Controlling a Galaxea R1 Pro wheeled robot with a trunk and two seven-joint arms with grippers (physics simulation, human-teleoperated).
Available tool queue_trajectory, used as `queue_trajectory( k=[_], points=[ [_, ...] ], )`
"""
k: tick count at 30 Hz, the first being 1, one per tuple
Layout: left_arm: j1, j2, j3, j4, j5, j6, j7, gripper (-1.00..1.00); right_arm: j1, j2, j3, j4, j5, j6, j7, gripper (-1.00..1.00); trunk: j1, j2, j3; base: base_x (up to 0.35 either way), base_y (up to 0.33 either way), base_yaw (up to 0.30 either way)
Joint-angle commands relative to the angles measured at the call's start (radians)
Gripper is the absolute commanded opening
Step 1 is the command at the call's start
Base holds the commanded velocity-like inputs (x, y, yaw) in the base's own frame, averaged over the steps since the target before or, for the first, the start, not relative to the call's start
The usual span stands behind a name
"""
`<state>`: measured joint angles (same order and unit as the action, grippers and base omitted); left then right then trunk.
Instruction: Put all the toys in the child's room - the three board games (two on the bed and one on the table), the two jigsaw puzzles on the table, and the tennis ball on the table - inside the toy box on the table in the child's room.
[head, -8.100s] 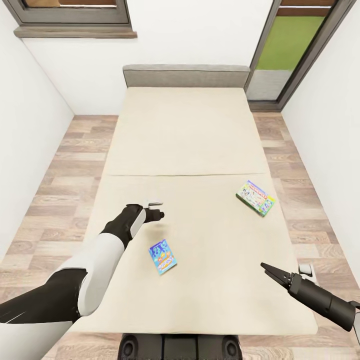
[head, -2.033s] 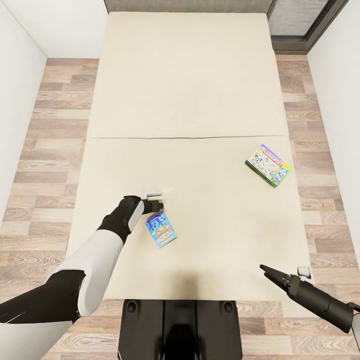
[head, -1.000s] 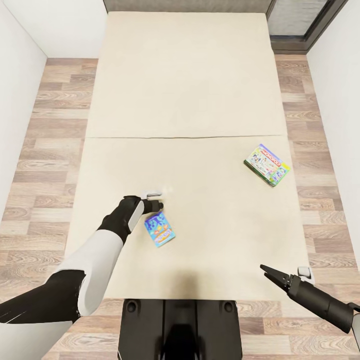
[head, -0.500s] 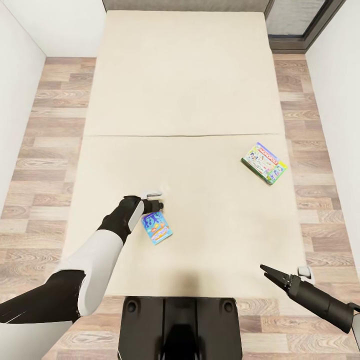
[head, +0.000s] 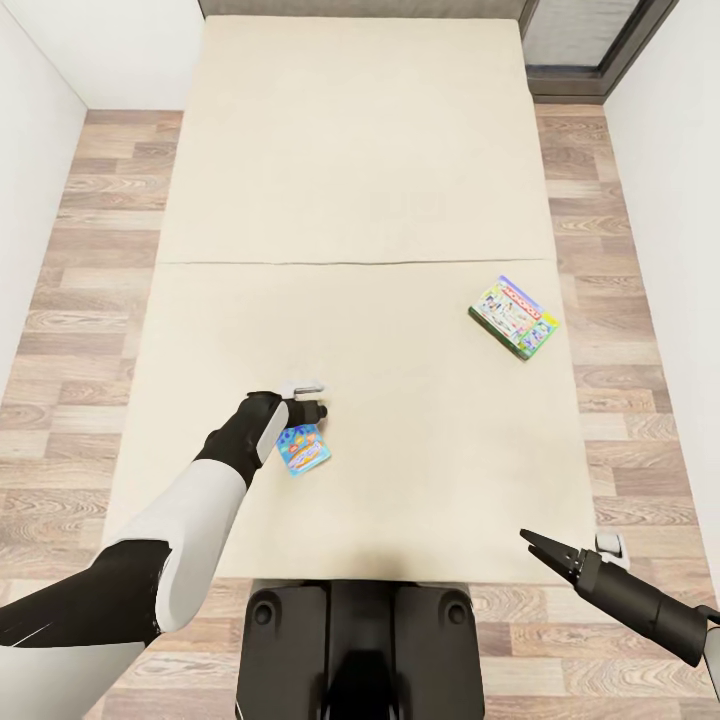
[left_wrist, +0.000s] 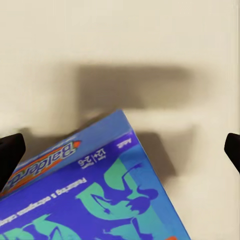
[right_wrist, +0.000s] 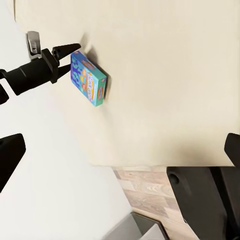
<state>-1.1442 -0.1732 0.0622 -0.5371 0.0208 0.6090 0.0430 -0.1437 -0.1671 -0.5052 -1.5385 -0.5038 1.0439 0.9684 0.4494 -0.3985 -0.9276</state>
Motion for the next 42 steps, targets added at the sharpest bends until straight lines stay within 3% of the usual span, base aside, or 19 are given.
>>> queue_trajectory(
  k=[1, 42],
  points=[
    [0.0, -0.001, 0.005, -0.001, 0.003, 0.005, 0.004, 1.0, 0.0, 0.0, -0.001, 0.0, 0.004, 0.003, 0.006, 1.0, 0.001, -0.002, -0.001, -0.009, -0.014, 0.0],
    [0.0, -0.001, 0.005, 0.0, 0.002, 0.005, 0.003, 1.0, -0.001, 0.0, 0.0, 0.0, 0.007, 0.003, 0.006, 1.0, 0.001, -0.002, -0.006, -0.011, -0.001, 0.0]
  ],
)
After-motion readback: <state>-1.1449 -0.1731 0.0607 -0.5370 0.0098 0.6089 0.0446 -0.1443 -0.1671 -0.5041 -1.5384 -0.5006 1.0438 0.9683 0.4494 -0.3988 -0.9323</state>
